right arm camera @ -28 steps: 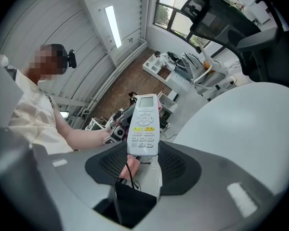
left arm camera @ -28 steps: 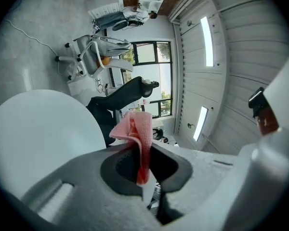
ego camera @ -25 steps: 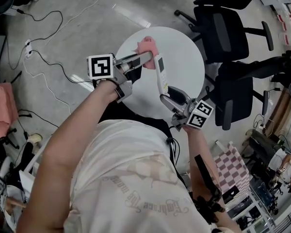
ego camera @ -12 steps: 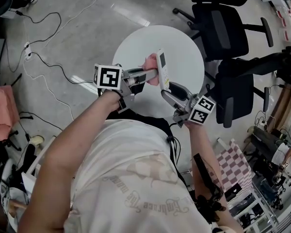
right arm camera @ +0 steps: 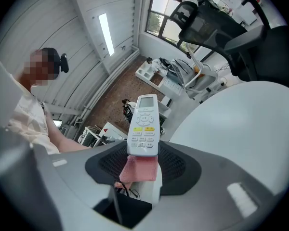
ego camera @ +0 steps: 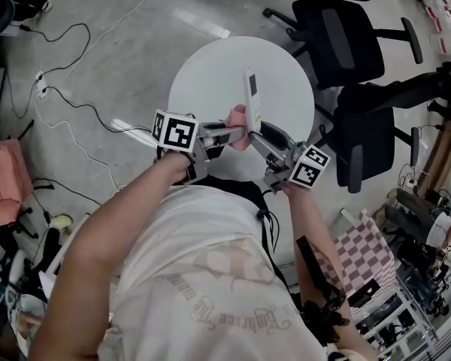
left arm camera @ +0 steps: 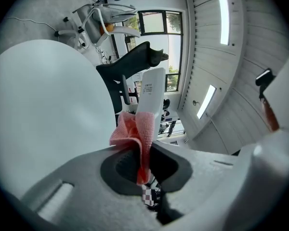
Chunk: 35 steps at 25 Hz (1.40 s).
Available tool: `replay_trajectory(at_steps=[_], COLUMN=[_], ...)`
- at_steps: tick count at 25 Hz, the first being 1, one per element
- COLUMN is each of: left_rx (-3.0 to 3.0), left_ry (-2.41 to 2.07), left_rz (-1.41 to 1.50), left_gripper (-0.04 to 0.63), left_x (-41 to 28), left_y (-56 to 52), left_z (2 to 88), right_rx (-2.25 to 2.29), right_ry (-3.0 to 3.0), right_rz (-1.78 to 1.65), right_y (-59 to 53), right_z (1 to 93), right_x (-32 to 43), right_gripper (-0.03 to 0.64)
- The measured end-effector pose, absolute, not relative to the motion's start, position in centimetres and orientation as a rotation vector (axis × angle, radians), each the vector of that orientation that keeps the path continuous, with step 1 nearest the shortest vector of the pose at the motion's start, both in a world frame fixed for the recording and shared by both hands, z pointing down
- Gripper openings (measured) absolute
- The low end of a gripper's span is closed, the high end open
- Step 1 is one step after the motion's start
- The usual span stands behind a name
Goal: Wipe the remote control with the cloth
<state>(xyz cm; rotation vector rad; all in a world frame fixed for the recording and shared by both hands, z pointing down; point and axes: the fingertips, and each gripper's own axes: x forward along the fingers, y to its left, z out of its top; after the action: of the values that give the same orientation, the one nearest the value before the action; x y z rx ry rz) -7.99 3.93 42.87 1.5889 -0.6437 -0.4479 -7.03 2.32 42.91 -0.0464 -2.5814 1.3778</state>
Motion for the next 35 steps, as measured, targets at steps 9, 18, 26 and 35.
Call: replay_trajectory(at_steps=[9,18,26,35], left_rx=[1.582,1.513,1.493,1.471], left_ry=[-0.763,-0.916,-0.929,-0.985], left_rz=[-0.291,-0.182,-0.185,-0.186], left_gripper=[0.023,0.023,0.023,0.023], left_x=[-7.7,-10.7,-11.1,-11.7], left_y=[5.2,6.2,6.5,7.2], left_z=[46.2,48.7,49.2,49.4], right_rx=[0.136,0.262,0.374,0.551], right_ry=[-2.501,-2.267,-2.094,-1.962], right_rz=[1.371,1.065,0.798,0.690], right_y=[0.3,0.1,0.3,2.9], right_z=[47.1,54.3,58.2,60.4], right_x=[-4.8,-3.5,-2.8,-3.4], right_gripper=[0.209,0.209,0.210,0.215])
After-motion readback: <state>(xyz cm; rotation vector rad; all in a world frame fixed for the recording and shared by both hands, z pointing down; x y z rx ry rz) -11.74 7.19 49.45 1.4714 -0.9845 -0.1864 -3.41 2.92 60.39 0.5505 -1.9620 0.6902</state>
